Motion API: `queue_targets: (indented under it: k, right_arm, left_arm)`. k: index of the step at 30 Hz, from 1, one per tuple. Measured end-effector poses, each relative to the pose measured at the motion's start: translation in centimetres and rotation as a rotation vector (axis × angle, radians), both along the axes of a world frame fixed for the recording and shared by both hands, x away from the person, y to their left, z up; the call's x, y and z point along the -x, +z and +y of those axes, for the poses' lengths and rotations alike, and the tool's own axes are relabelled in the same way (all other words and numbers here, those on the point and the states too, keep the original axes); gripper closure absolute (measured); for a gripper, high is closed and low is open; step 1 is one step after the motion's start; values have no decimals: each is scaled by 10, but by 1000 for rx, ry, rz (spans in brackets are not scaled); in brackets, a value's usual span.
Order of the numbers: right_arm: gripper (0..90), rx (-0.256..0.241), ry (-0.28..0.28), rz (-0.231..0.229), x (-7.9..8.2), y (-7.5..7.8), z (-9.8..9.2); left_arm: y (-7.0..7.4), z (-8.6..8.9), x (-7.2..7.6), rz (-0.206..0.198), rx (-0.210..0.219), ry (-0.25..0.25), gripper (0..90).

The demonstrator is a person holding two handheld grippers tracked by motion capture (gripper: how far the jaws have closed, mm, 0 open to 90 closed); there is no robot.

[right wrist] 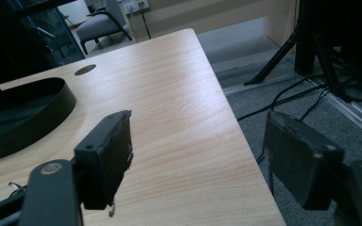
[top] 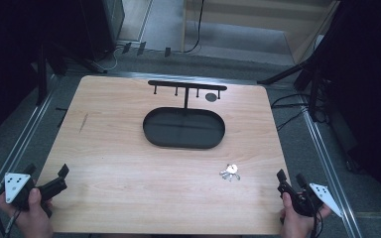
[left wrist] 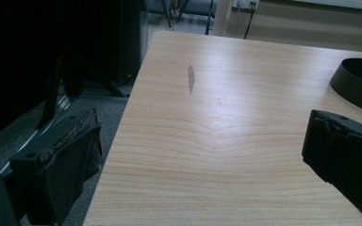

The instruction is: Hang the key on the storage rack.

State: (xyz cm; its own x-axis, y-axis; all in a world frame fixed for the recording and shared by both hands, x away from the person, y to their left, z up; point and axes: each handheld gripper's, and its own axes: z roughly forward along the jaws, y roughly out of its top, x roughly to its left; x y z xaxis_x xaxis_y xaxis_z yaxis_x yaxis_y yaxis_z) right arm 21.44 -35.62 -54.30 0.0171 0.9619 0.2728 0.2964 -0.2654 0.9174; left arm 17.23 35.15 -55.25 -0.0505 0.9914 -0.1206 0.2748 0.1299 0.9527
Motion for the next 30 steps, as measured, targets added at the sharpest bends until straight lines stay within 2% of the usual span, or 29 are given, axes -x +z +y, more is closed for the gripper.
queue_targets:
  k: [4, 6, 8, 11, 12, 13, 14, 15, 16, 17, 19, 22, 23, 24, 25, 26, 27, 28, 30]
  right_arm:
    - [341, 23, 22, 15, 0, 0, 5]
    - [380, 31, 43, 37, -2, 1, 9]
    - [398, 84, 62, 95, -6, 4, 20]
    - [399, 163, 112, 139, -11, 13, 33]
    - [399, 163, 112, 139, -11, 13, 33]
    - [408, 194, 140, 165, -14, 20, 40]
    - [408, 194, 140, 165, -14, 20, 40]
    - [411, 241, 174, 215, -19, 29, 46]
    - [411, 241, 174, 215, -19, 29, 46]
    - [417, 262, 173, 242, -21, 33, 48]
    - [420, 253, 203, 315, -28, 42, 51]
    - [412, 267, 243, 416, -37, 52, 57]
    - [409, 279, 263, 480, -42, 58, 62]
    - [409, 279, 263, 480, -42, 58, 62]
    - [403, 269, 281, 539, -47, 62, 69]
    - [403, 269, 281, 539, -47, 62, 69]
    - [383, 257, 296, 592, -52, 64, 77]
    - [383, 257, 296, 592, -52, 64, 77]
    - [367, 263, 312, 635, -57, 65, 89]
  left_arm:
    - [0, -2, 0, -3, -18, -1, 0]
    - [0, -3, 0, -8, -22, -6, 0]
    - [0, -2, -1, 2, -19, -8, 0]
    - [0, -2, -1, 3, -23, -11, 0]
    - [0, -2, -1, 3, -23, -11, 0]
    - [0, -3, -1, 4, -26, -11, 0]
    - [0, -3, -1, 6, -30, -12, 0]
    - [0, -3, -1, 7, -34, -12, 0]
    - [0, -4, -1, 8, -38, -13, 0]
    - [0, -4, -1, 8, -40, -13, 0]
    - [0, -4, -1, 11, -37, -19, 0]
    - [0, -5, -1, 11, -42, -20, 0]
    - [0, -4, -1, 12, -37, -21, 0]
    - [0, -4, -1, 12, -37, -21, 0]
    - [0, -4, -1, 10, -32, -19, 0]
    - [0, -4, -1, 10, -32, -19, 0]
    - [0, -4, -1, 10, -32, -20, 0]
    - [0, -4, -1, 10, -32, -20, 0]
    - [0, -4, -1, 10, -32, -20, 0]
